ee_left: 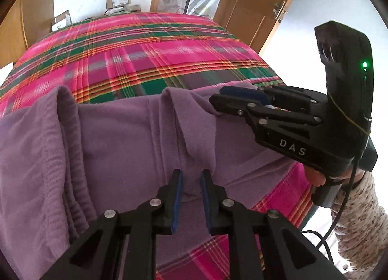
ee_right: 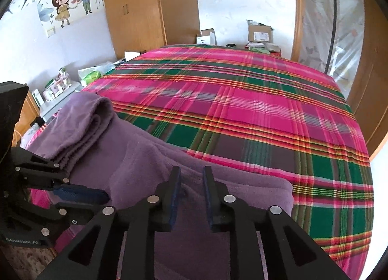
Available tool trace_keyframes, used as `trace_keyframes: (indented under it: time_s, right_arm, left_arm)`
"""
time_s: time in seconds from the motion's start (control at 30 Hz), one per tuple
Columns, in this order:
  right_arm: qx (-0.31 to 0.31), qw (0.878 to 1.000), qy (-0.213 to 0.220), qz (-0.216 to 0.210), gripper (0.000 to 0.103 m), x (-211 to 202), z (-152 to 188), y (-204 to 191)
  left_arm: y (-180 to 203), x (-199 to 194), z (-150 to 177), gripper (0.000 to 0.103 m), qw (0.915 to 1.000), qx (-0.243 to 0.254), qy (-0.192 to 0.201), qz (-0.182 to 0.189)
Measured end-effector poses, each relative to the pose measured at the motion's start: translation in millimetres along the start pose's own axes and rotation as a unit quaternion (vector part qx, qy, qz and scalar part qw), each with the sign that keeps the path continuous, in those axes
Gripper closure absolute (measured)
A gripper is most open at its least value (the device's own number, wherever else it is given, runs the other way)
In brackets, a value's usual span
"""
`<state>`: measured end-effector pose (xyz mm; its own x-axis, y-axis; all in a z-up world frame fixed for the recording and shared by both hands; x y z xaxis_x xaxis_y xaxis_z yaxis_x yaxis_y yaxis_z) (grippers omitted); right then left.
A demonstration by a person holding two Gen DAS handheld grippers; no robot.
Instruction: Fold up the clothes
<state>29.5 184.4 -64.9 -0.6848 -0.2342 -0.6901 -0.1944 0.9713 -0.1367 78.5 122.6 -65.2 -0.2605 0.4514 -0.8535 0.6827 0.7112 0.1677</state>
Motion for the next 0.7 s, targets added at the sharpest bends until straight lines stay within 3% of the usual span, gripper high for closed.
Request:
trace_keyframes:
  time_s: [0.13,0.2,0.47,0.7]
  right_arm:
    - [0.001,1.0,0.001,0.002,0.079,-1,2,0]
    - [0.004,1.0,0.001,0.001,0.079,-1,3,0]
    - [0.014,1.0,0.011,0.008,0.078,-7,5,4]
    - [0.024,0.999,0.029,0.014,0.078,-20,-1,7]
  left_arm:
    - [1,-3,5,0.088,0.9999,0.009,-0.002,-0.005]
    - [1,-4,6,0.101,0.9999,0.012,-0.002,-0.01]
    - [-12,-24,3,0.101,0.9988,-0.036,0.027,0.021]
    - [-32,-29,7,0.103,0.9967,-0.075,0.03,0.011]
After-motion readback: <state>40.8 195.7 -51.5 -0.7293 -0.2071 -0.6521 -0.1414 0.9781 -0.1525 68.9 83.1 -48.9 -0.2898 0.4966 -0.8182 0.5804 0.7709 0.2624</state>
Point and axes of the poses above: each gripper's, at about its wrist camera, not at the fingertips, and x roughly the way its jaws point, y to its right, z to its underside, the point moved 10 cm from there along x, roughly the way its jaws point, and after that the axes turned 5 degrees about -z, right-handed, at the moved point
